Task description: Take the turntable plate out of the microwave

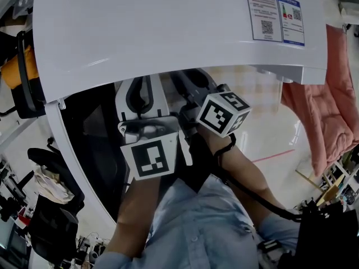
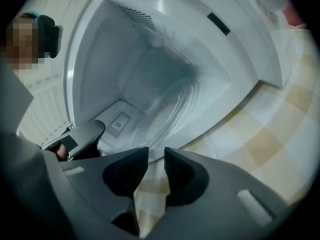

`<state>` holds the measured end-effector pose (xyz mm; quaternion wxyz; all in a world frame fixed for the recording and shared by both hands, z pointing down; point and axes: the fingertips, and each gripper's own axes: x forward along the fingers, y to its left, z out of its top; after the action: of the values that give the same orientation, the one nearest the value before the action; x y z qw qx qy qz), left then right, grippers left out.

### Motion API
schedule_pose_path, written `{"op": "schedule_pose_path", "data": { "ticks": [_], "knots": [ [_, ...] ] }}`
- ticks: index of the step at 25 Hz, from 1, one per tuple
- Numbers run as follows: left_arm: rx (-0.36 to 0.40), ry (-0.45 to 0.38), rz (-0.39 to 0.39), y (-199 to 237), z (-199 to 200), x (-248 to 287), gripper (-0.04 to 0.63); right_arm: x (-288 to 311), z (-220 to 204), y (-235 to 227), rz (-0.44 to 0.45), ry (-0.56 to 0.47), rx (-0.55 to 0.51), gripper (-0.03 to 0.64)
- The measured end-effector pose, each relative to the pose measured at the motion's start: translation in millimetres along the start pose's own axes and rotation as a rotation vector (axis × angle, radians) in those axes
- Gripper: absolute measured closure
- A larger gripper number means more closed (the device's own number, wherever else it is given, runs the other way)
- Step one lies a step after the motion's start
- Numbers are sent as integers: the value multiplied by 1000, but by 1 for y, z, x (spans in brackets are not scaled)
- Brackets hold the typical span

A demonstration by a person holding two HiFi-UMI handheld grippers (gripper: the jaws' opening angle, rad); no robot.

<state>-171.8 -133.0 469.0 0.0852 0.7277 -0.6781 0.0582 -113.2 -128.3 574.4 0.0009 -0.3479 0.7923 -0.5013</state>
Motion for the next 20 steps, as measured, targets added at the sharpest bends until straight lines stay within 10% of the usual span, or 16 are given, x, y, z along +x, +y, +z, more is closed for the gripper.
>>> {"op": "schedule_pose_path", "data": {
  "ticks": [20],
  "knots": [
    [-6, 16, 15, 2, -4, -1, 589, -13, 8, 1, 102, -93, 185, 566]
  ]
}}
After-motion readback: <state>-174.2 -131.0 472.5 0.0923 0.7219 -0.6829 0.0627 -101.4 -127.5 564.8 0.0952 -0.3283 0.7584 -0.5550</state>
